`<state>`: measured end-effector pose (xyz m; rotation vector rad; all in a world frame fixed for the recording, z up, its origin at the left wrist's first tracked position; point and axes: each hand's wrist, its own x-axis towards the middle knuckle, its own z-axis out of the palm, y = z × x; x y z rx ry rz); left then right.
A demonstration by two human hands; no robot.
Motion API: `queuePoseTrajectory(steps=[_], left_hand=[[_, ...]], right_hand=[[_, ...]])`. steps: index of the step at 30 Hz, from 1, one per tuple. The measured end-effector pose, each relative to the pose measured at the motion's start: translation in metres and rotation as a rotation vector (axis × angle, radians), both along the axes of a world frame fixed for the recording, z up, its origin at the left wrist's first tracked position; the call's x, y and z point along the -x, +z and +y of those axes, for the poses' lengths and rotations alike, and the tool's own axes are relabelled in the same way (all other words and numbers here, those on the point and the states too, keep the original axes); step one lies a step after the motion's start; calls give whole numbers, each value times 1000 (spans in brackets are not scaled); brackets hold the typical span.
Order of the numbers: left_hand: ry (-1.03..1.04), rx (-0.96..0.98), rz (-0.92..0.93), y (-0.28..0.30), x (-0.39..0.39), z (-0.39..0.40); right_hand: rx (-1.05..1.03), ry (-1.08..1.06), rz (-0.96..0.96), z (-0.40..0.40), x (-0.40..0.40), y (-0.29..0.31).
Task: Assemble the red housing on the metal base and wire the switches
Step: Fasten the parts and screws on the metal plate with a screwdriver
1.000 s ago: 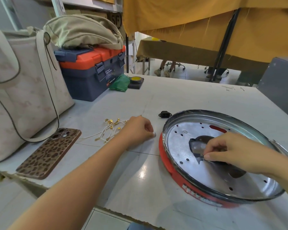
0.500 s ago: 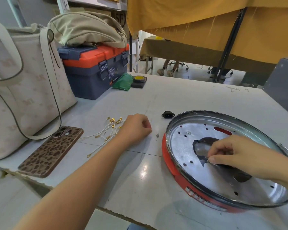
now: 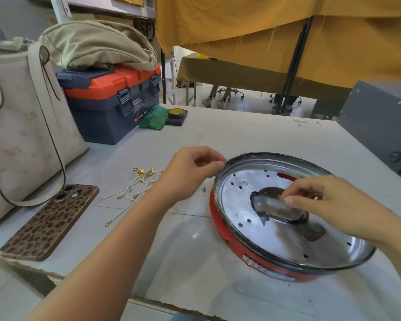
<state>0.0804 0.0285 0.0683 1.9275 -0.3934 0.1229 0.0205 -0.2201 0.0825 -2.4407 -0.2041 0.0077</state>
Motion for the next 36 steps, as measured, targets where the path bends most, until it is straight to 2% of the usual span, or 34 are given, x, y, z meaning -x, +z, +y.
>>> queuePoseTrajectory(steps=[6, 11, 13, 17, 19, 26, 31, 36], left_hand=[[-67, -43, -35, 7, 14, -27], [-168, -162, -23, 6, 24, -49], [-204, -223, -46, 7, 27, -55], [-239, -360, -66, 8, 31, -61], [-258, -410, -60, 8, 33, -63], [-274, -496, -58, 8, 35, -67], [-253, -495, -63, 8, 35, -66], [-234, -501, -48, 8, 35, -66]], right_hand=[[-181, -226, -185, -37, 14, -1], [-234, -454, -275, -80, 23, -15], [-140, -512, -235, -98, 24, -24], [195, -527, -69, -134, 21, -37], [272, -556, -24, -149, 18, -41], [190, -639, 73, -176, 9, -49], [-9, -664, 146, -185, 12, -43], [27, -649, 260, -193, 18, -40]])
